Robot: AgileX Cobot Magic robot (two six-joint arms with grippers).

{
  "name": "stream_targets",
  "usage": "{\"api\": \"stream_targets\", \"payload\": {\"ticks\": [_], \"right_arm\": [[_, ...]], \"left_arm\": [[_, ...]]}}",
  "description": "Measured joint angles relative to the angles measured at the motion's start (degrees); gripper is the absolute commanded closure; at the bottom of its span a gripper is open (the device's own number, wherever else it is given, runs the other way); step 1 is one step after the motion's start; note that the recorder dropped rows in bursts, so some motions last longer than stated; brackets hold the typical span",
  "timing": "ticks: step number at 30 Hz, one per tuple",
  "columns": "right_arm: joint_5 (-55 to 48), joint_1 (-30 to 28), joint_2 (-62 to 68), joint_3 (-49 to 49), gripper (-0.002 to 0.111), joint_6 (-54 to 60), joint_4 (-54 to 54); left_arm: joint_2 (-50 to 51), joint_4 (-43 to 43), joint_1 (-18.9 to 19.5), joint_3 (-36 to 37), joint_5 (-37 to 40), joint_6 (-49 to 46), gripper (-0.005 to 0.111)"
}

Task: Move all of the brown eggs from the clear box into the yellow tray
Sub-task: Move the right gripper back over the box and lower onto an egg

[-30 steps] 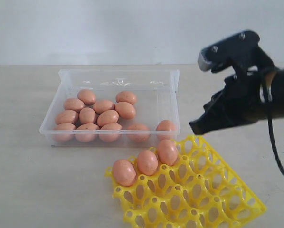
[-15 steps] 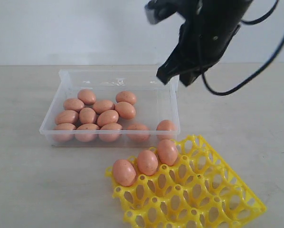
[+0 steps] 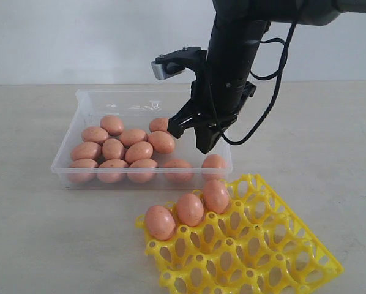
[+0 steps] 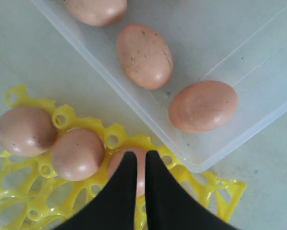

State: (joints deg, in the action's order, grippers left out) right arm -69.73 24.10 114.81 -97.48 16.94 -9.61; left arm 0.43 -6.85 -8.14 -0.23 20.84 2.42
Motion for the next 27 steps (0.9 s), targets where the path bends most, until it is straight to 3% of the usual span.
{"api": "stream_targets", "payload": {"ticks": [27], "right_arm": [[-0.1,0.0,0.0,0.0,0.108,-0.6,-1.5]], "left_arm": [[0.0,0.0,0.0,0.0,0.0,0.0,0.103]]}}
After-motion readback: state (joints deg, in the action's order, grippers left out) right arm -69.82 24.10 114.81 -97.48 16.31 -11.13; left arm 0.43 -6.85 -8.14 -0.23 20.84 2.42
